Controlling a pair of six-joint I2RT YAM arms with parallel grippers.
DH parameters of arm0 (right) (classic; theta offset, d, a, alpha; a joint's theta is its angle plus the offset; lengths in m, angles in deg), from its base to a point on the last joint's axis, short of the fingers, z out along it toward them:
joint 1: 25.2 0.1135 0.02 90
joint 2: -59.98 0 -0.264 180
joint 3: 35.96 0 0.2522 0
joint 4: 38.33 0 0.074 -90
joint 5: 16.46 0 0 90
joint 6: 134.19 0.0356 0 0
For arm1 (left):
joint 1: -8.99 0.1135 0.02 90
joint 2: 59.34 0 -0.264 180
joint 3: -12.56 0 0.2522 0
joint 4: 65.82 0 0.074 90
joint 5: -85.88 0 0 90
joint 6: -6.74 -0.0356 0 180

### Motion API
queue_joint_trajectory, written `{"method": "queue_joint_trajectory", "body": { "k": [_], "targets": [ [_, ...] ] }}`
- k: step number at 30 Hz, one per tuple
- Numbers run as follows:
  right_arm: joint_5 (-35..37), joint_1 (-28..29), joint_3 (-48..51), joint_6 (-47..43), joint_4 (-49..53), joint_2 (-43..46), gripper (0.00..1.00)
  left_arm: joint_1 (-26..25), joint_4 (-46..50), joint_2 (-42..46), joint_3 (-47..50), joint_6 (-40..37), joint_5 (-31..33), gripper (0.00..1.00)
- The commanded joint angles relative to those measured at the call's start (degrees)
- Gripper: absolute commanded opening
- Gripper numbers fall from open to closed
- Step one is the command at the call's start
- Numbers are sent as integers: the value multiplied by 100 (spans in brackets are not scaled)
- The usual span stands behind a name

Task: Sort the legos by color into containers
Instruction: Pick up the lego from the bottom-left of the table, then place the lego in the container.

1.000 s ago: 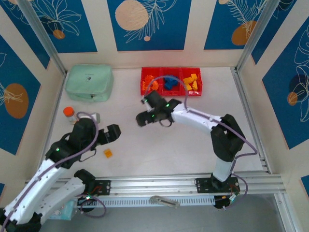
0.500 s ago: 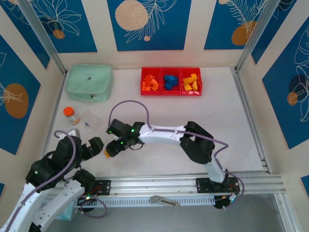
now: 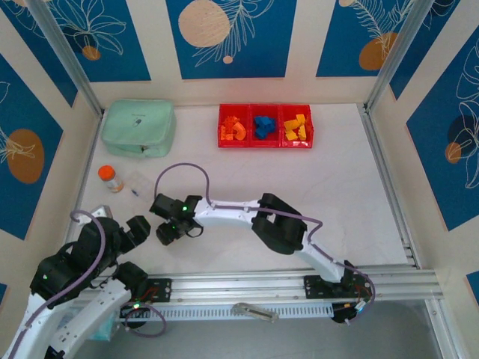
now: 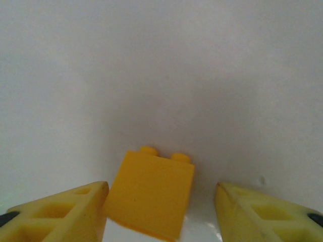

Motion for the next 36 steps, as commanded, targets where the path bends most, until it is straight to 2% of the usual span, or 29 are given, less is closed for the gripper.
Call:
{"method": "queue_joint_trajectory", "body": {
  "k": [1, 3, 9, 11, 15, 20, 24, 30, 33, 36],
  "targets": [
    [359, 131, -340, -66, 387, -268, 55, 50, 27, 101, 31, 102, 95, 99],
    [458, 152, -374, -77, 460, -303, 53, 53, -37, 92, 60, 103, 45, 99],
    [623, 144, -333, -121, 464, -206, 33, 49, -224, 84, 165, 70, -100, 99],
    [584, 125, -232, -144, 410, -31, 30, 49, -288, 74, 153, 62, -154, 99],
    [625, -46, 409, -98, 152, 810, 29, 54, -638, -57, 172, -185, -379, 99],
    [996, -627, 1662, 6, -61, 2229, 28, 54, -1613, -506, 445, -557, -1051, 99],
    [1096, -1472, 2531, 22, -121, 3208, 28, 54, -2599, -1073, 651, -890, -1481, 99],
    [1111, -3130, 3146, -294, -217, 3984, 29, 57, -4475, -2268, 893, -1348, -2211, 99],
    [963, -4034, 3153, -487, -428, 4000, 29, 46, -5258, -2960, 871, -1541, -2437, 99],
    [840, -4801, 2777, -636, -482, 3644, 29, 60, -5804, -3624, 728, -1779, -2545, 99]
  ]
}}
